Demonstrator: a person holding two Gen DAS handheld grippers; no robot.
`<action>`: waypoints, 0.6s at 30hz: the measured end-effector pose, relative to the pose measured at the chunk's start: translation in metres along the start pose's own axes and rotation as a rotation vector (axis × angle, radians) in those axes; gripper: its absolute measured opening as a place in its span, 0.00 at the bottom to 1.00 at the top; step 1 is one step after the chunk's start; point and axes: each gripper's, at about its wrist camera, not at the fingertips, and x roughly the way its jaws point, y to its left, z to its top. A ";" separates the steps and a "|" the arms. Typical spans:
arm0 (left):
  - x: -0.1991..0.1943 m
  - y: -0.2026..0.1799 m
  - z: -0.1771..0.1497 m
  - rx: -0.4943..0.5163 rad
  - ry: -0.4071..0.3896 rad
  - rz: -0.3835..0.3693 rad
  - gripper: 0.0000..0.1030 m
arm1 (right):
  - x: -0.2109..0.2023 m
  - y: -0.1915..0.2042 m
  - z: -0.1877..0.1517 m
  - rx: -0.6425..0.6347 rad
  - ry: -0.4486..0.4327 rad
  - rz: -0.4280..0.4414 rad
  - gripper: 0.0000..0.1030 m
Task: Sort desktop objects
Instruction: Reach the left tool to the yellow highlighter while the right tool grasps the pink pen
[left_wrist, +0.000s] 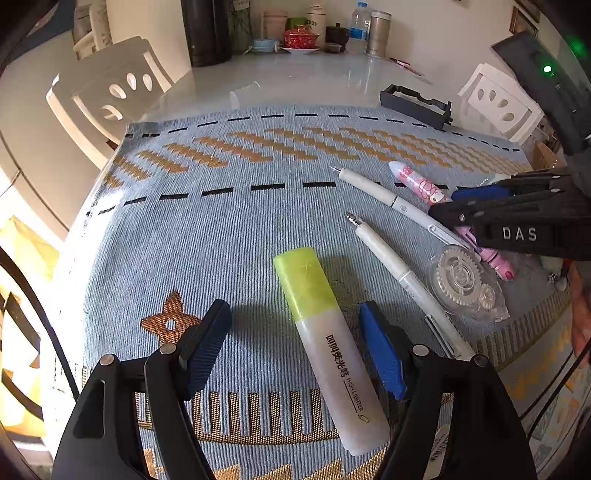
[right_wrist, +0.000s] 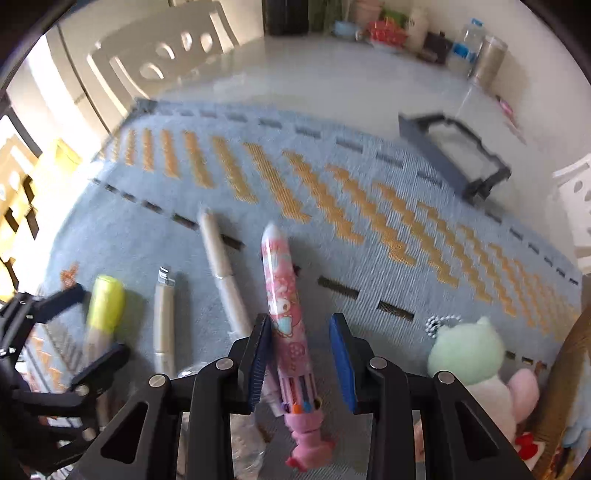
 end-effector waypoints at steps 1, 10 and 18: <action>0.000 -0.001 0.000 -0.001 -0.003 0.001 0.71 | 0.001 -0.001 -0.001 -0.005 -0.015 -0.003 0.32; -0.012 0.012 0.002 -0.022 -0.039 -0.078 0.20 | -0.021 -0.017 -0.031 0.171 -0.043 0.099 0.16; -0.054 -0.001 0.014 0.008 -0.097 -0.154 0.20 | -0.088 -0.045 -0.057 0.373 -0.160 0.192 0.16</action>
